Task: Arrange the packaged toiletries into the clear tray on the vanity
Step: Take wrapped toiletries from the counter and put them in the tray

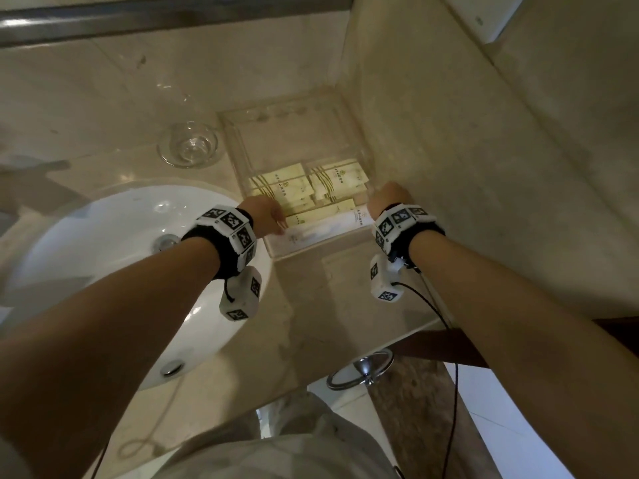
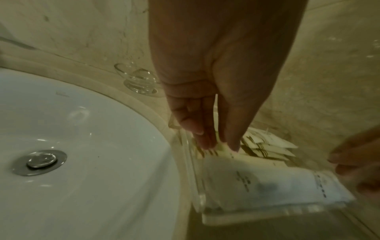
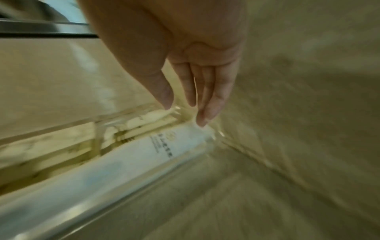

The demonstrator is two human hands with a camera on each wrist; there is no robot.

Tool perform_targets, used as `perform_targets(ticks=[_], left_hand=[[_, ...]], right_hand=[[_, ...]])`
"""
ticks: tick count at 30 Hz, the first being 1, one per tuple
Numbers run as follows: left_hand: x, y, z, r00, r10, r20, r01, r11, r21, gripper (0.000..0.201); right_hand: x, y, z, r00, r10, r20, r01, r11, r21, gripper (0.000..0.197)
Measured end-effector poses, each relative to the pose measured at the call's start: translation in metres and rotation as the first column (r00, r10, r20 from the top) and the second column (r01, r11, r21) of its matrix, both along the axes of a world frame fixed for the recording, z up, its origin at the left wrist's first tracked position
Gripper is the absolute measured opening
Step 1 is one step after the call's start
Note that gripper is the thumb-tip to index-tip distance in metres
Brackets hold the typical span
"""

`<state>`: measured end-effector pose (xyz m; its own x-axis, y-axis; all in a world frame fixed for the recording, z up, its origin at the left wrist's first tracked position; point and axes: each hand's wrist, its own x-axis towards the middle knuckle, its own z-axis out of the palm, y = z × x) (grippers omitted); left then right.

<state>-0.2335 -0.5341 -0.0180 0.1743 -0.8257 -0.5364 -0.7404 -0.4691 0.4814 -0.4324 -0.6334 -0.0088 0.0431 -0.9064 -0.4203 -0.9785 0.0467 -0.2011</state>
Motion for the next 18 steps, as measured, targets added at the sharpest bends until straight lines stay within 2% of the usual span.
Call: perform_targets(ticks=[3, 5, 7, 9, 13, 15, 18], left_hand=[[0.016, 0.002, 0.016, 0.998, 0.062, -0.019, -0.064, 0.993, -0.104, 0.027], [0.031, 0.006, 0.028, 0.987, 0.138, -0.084, -0.149, 0.978, -0.145, 0.025], [0.054, 0.016, 0.04, 0.963, 0.226, -0.145, -0.251, 0.949, -0.188, 0.019], [0.077, 0.029, 0.049, 0.927, 0.323, -0.189, -0.361, 0.905, -0.223, 0.004], [0.124, 0.073, 0.063, 0.827, 0.462, -0.322, -0.548, 0.791, -0.272, 0.022], [0.149, 0.108, 0.073, 0.757, 0.525, -0.389, -0.644, 0.702, -0.305, 0.024], [0.184, 0.159, 0.089, 0.645, 0.569, -0.511, -0.76, 0.544, -0.355, 0.02]], right_hand=[[0.025, 0.001, 0.013, 0.995, -0.029, 0.095, 0.036, 0.997, -0.069, 0.021], [0.044, 0.001, 0.023, 0.975, -0.02, 0.221, 0.016, 1.0, 0.018, 0.027], [0.072, 0.008, 0.036, 0.924, -0.03, 0.38, -0.005, 0.996, 0.089, 0.038], [0.106, 0.017, 0.045, 0.871, -0.029, 0.49, -0.024, 0.995, 0.102, 0.039], [0.184, 0.065, 0.066, 0.732, 0.03, 0.681, -0.08, 0.996, 0.043, 0.02], [0.223, 0.1, 0.076, 0.641, 0.09, 0.762, -0.176, 0.984, 0.032, 0.028], [0.276, 0.145, 0.088, 0.516, 0.184, 0.837, -0.339, 0.941, 0.002, 0.027]])
